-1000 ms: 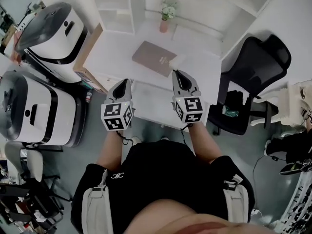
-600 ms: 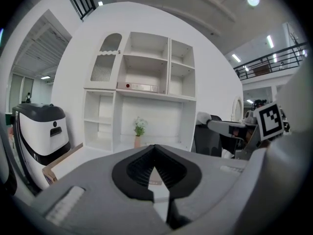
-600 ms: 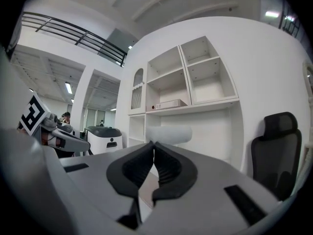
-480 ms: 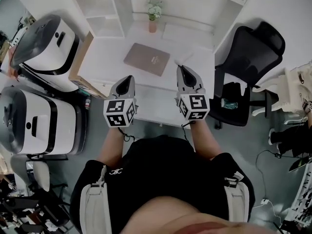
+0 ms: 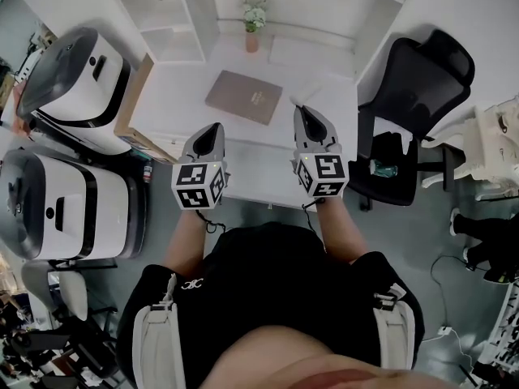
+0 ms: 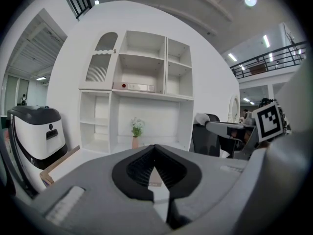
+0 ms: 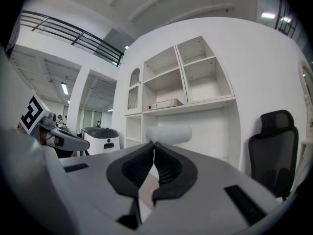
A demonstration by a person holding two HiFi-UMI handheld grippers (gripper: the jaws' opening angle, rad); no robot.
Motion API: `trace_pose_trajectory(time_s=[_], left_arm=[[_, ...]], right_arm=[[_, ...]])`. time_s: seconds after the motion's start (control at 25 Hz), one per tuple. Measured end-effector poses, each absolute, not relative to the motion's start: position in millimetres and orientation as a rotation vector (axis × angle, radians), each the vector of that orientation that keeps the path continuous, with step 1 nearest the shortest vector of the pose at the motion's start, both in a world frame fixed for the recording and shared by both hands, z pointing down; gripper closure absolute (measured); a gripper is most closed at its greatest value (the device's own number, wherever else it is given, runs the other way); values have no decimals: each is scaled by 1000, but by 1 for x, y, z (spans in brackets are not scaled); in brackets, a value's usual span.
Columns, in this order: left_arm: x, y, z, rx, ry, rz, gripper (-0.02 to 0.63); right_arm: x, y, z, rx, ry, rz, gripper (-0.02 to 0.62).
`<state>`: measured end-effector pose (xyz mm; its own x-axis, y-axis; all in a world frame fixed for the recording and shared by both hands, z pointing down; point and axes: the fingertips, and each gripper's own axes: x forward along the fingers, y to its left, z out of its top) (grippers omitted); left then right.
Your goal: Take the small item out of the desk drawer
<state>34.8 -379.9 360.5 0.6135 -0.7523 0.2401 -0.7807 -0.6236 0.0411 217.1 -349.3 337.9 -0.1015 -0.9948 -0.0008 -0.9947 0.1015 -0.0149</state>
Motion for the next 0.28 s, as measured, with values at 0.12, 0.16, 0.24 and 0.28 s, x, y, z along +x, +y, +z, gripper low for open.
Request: trace_pose_trajectory(time_s=[0.12, 0.16, 0.24, 0.28], left_arm=[[37, -379, 360, 2696, -1289, 305, 592], [37, -378, 359, 2698, -1289, 304, 592], [38, -377, 357, 2701, -1288, 303, 592], [38, -376, 356, 2703, -1287, 302, 592]], right_arm=[[218, -348, 339, -2098, 2326, -16, 591], [219, -347, 339, -2099, 2325, -16, 591], [219, -346, 338, -2102, 2322, -19, 591], [220, -345, 337, -2103, 2320, -21, 591]])
